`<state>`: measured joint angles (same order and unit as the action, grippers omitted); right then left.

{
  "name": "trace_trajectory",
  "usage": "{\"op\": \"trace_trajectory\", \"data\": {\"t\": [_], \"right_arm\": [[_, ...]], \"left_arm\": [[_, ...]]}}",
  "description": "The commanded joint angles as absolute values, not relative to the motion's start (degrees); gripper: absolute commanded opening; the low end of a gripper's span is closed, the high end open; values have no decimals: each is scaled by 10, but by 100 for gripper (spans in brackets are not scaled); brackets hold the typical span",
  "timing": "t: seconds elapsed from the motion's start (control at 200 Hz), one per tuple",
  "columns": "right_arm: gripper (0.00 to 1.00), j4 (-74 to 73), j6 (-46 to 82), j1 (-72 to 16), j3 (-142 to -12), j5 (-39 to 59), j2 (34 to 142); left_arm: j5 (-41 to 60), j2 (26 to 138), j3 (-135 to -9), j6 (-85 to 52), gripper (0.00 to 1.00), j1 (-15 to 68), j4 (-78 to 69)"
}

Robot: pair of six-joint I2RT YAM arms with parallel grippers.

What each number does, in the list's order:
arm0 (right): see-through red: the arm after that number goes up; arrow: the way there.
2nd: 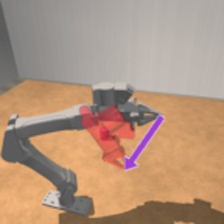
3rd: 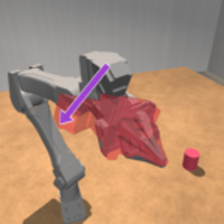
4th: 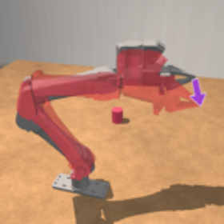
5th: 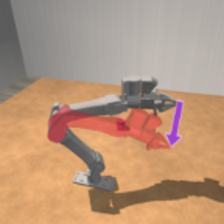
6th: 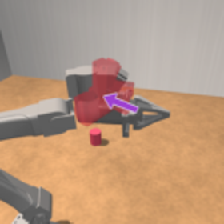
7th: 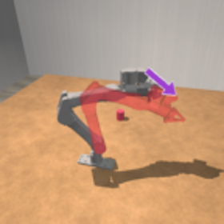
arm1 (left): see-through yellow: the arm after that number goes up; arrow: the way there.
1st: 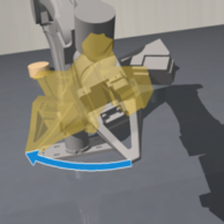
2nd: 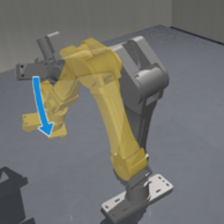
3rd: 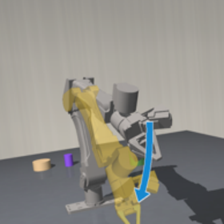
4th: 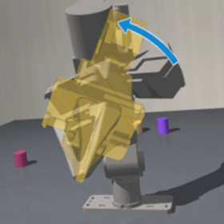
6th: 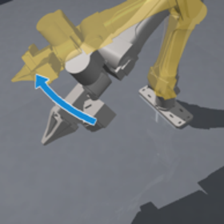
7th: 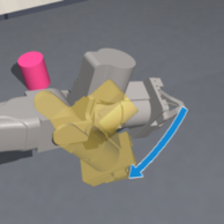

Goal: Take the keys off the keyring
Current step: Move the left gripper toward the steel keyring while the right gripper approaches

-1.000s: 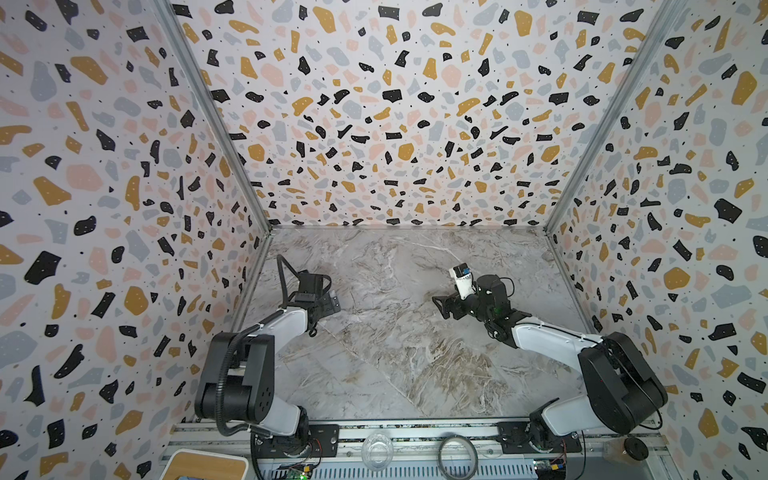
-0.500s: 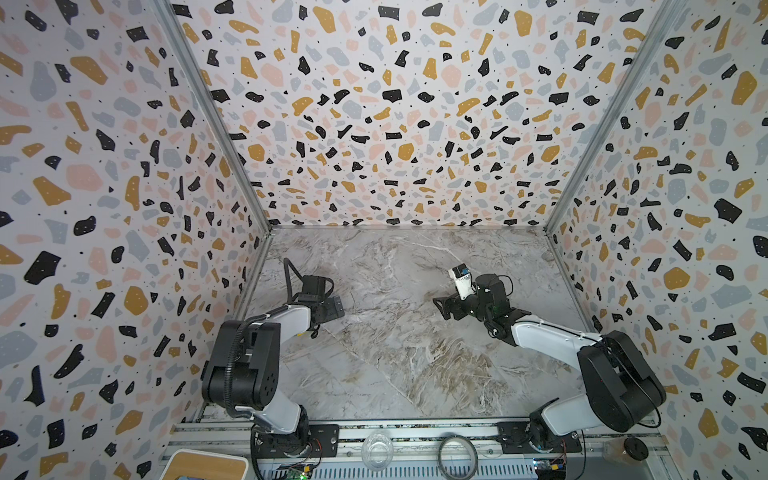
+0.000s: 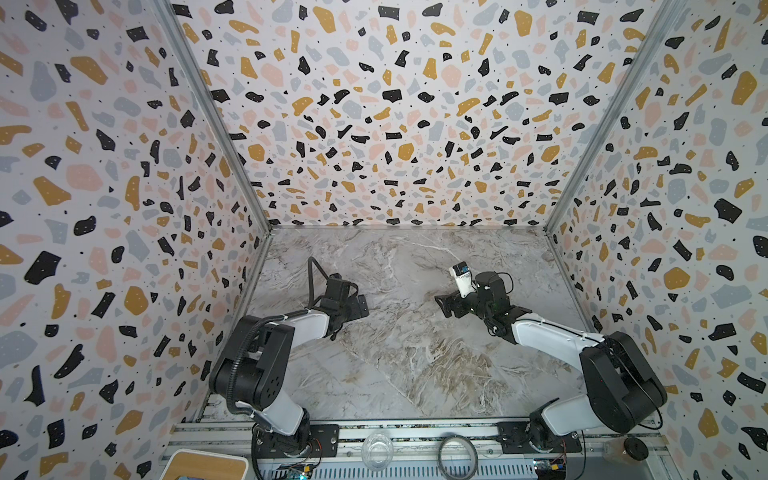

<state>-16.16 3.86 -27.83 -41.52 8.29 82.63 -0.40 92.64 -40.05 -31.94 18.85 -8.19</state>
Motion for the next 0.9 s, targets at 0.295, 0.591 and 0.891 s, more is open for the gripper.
{"op": "trace_trajectory", "data": {"t": [0.295,0.591,0.891], "right_arm": [[97,-115,27,-263,-397,55,741],[97,-77,20,-214,-379,60,657],[97,-61,-32,-184,-379,94,630]], "left_arm": [[69,1031,-460,-470,100,354,-137],[67,1119,-623,-397,95,436,-43],[-48,1026,-641,-323,95,458,53]]}}
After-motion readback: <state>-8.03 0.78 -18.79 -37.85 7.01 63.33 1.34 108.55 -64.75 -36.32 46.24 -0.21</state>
